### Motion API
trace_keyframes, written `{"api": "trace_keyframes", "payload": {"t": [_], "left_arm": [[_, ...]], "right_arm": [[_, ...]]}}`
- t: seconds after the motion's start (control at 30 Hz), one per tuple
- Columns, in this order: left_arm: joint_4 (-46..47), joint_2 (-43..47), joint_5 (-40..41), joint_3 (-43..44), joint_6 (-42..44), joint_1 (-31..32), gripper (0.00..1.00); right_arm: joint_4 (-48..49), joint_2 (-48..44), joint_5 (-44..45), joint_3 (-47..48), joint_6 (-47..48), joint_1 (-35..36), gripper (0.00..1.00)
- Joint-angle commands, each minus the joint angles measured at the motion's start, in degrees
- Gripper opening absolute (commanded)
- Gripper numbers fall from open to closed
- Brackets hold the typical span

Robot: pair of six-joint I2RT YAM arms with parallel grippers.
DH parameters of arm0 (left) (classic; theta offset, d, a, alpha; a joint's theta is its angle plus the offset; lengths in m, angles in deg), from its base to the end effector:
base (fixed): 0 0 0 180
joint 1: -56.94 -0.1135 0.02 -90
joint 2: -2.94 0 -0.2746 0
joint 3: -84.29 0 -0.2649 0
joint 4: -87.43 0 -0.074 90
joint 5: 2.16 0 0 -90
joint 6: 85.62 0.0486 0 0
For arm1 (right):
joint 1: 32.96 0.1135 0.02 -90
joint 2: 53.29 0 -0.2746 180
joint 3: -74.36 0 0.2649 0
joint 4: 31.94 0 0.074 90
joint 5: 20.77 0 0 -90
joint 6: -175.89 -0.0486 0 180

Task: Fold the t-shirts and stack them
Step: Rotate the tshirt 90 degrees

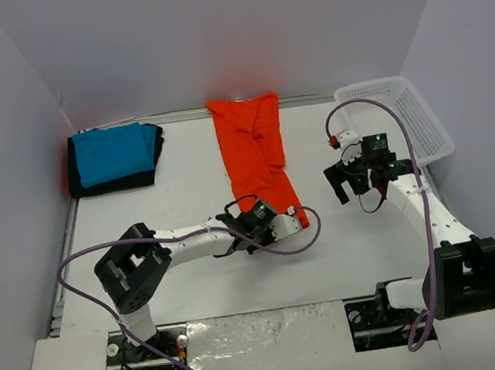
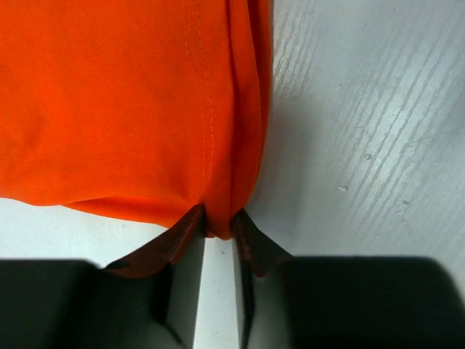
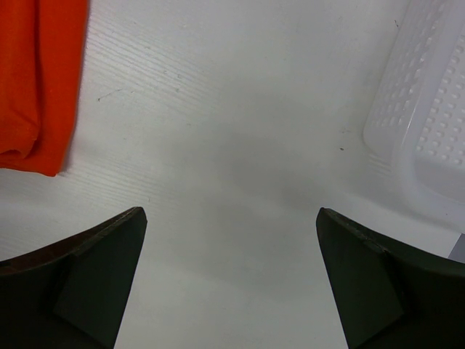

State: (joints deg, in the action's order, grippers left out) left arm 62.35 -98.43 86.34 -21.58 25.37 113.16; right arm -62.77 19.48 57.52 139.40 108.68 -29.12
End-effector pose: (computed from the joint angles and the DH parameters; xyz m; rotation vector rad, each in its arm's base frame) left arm 0.2128 -0.3204 0.1644 1.5730 1.9522 -0.2901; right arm 0.2949 0.0297 0.2644 -0.6194 2.1399 0.0486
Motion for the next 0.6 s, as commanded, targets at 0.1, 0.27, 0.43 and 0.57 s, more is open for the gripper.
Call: {"api": "trace_keyframes", "payload": {"t": [0.1, 0.27, 0.43, 0.57], "left_arm": [[-1.98, 0.64, -0.61, 1.19, -0.60, -0.94, 0.03], [-2.95, 3.35, -2.88, 0.40, 0.98, -1.91, 0.02], [-4.71, 6.18, -6.49, -0.39, 0.81, -4.72, 0.02], [-5.93, 8.46, -10.18, -0.66, -1.74, -9.19, 0.02]], "right_arm": [[0.16, -0.53, 0.81, -0.88, 0.33, 0.38, 1.00], [-0.28, -1.23, -2.34, -0.44, 0.07, 0.30, 1.00], [-3.09, -3.25, -13.85, 1.06, 3.22, 0.38, 1.00], [-6.25, -5.62, -22.12, 0.18, 11.82, 0.47, 1.00]]}}
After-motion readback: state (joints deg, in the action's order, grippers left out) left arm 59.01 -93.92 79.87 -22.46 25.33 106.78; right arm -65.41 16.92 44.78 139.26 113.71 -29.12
